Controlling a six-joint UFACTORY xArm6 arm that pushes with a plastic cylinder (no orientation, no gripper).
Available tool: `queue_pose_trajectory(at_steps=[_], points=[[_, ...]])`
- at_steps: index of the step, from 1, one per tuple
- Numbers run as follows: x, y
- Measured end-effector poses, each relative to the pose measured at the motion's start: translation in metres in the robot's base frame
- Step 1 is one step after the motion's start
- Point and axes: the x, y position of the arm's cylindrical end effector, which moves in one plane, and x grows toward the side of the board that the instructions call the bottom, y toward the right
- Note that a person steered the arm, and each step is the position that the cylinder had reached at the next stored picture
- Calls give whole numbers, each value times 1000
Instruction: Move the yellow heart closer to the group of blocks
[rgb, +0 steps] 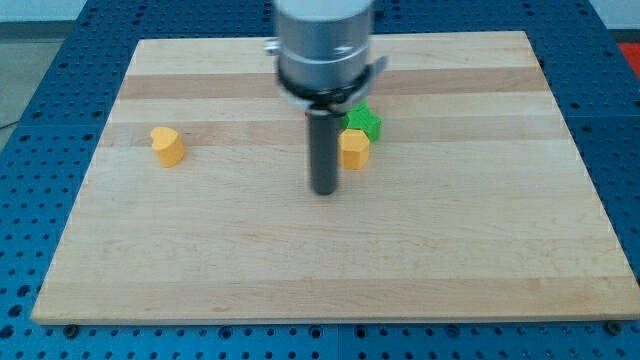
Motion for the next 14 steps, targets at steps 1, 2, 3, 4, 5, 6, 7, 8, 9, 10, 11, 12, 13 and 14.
queue_pose_trajectory(at_steps=[1,2,3,4,5,6,7,8,9,10,11,12,13,14], points=[[3,-103],[-7,-204],[-34,-247],[-62,-241],[-64,-188],[-64,-117],[-64,-99],[-70,-108],[-70,-84],[-60,-31],[-54,-12],[-46,-28],[-15,-63],[1,-64]])
